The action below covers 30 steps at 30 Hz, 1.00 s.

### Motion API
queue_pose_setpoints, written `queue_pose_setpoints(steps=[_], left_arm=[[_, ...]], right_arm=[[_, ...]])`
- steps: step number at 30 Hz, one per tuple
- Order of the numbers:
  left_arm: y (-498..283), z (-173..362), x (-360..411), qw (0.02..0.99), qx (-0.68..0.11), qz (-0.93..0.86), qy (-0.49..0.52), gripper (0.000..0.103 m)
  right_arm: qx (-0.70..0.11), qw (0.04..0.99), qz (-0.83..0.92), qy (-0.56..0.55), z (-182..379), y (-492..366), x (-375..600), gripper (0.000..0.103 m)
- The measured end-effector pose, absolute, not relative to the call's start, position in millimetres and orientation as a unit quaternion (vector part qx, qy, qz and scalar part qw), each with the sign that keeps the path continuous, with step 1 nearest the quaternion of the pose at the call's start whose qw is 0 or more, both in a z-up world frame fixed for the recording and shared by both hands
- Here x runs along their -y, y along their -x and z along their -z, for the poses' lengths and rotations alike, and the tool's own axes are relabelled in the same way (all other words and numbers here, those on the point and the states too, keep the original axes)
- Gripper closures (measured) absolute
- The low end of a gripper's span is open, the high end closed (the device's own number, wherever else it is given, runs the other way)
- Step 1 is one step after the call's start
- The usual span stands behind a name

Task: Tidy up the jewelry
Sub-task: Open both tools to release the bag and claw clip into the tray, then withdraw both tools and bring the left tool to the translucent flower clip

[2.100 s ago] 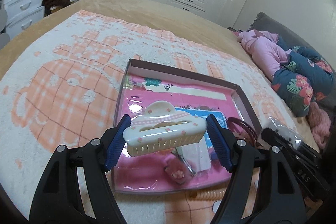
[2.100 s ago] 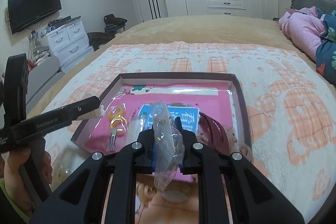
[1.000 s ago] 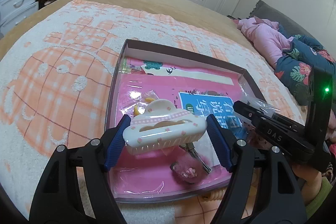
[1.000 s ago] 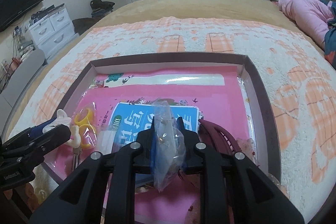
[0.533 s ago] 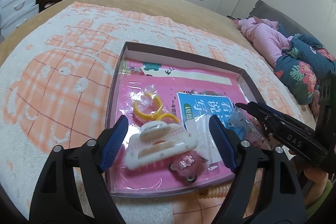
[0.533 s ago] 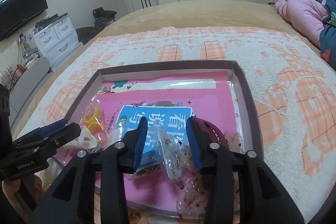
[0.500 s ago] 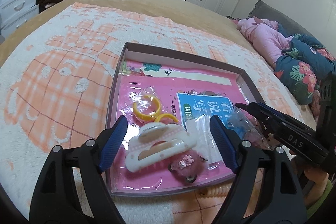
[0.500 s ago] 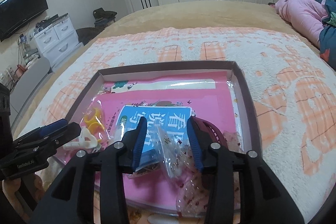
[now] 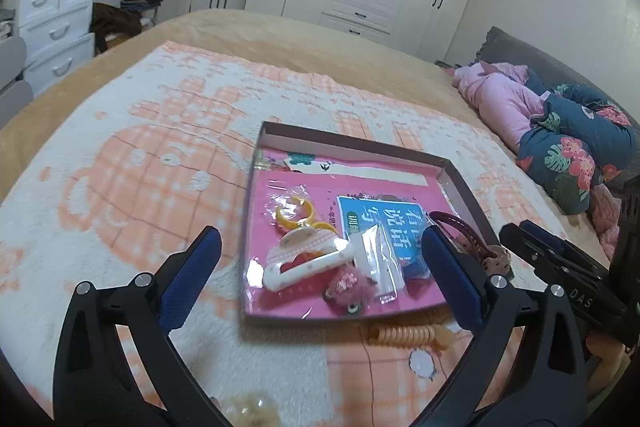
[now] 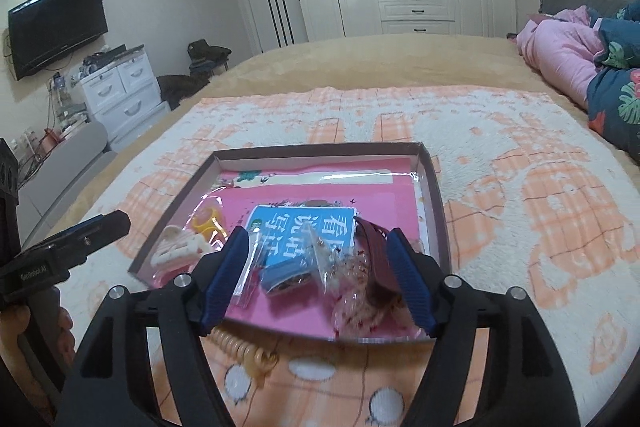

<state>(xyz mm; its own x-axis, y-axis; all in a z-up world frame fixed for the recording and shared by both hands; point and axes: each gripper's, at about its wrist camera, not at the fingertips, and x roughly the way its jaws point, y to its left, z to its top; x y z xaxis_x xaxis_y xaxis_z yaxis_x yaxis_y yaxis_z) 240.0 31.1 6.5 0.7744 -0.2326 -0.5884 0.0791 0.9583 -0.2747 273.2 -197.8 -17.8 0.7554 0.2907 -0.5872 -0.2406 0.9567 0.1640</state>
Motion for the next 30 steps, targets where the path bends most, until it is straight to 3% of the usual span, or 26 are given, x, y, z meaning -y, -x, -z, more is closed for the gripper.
queue_pose_setpoints(steps=[6, 30], left_arm=[[-208, -18, -39, 0.943, -0.302, 0.072, 0.122, 0.011], [-145, 19, -42, 0.931, -0.354, 0.052, 0.070, 0.011]], right_arm=[[-0.301, 0.941, -0.154, -0.034, 10, -239, 200, 0.026], [-0.328, 0.925, -0.190, 0.013, 43, -180, 172, 0.026]])
